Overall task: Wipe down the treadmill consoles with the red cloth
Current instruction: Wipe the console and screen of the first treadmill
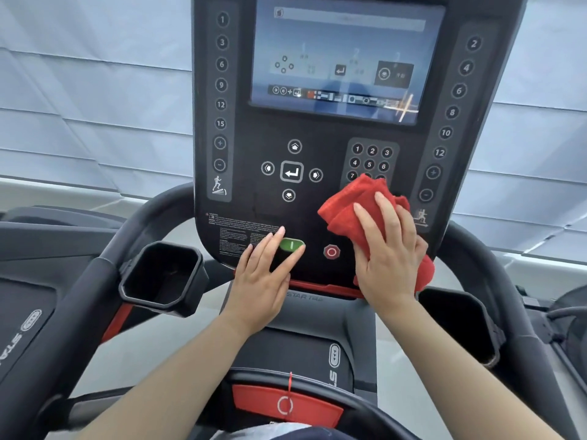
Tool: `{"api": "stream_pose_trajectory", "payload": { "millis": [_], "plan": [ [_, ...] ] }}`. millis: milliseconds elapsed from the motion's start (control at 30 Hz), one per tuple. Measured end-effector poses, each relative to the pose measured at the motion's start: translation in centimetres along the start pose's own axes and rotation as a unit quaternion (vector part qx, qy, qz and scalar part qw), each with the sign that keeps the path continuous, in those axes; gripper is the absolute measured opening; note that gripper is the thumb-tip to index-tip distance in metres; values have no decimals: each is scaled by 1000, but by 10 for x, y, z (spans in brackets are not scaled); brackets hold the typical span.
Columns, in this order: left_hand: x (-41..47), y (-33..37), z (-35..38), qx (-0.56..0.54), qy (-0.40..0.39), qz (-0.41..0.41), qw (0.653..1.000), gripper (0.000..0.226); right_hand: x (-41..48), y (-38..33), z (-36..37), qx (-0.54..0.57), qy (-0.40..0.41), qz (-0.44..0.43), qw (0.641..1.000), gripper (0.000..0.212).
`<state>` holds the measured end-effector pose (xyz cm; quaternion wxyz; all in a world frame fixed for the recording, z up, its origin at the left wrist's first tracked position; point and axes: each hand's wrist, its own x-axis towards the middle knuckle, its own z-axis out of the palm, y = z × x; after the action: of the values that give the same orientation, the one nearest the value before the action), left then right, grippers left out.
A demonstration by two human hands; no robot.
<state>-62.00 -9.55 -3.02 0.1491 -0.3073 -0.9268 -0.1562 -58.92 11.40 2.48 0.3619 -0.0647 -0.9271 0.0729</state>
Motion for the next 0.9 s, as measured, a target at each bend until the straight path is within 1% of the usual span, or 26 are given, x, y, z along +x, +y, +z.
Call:
{"api": "stream_pose_trajectory", "payload": {
  "millis": [167, 267, 400, 467, 533, 600, 700, 767, 900],
  "plan": [
    [-1, 1, -1, -2, -1, -3, 1000, 51, 51, -1, -15, 49, 20, 48, 997, 44],
    [-1, 1, -1, 0, 6, -1, 1000, 51, 52, -1, -16, 29, 24, 36, 999, 45],
    [0, 1, 0, 3, 14, -2, 1000, 51, 4, -4, 0, -7, -1, 2, 1000, 52],
    [0, 1, 0, 2, 17, 0, 1000, 51, -6, -4, 3, -7, -17, -19, 1000, 55],
    [0, 2, 0, -1, 23, 0, 1000, 52, 9, -5, -1, 16, -14, -18, 1000, 52],
    [3, 4, -3, -2, 29, 1, 1000, 54, 35, -8, -8, 34, -1, 1, 999, 48],
    [22, 6, -14, 2, 42, 2, 999, 56, 70, -10, -15, 40, 22, 20, 999, 46],
    [43, 10, -25, 9, 57, 10, 998, 57, 77, -7, -17, 35, 30, 28, 999, 46],
    [85, 24, -42, 23, 90, 56, 994, 58, 44, 1, -14, 15, 25, 30, 999, 50]
  ]
}}
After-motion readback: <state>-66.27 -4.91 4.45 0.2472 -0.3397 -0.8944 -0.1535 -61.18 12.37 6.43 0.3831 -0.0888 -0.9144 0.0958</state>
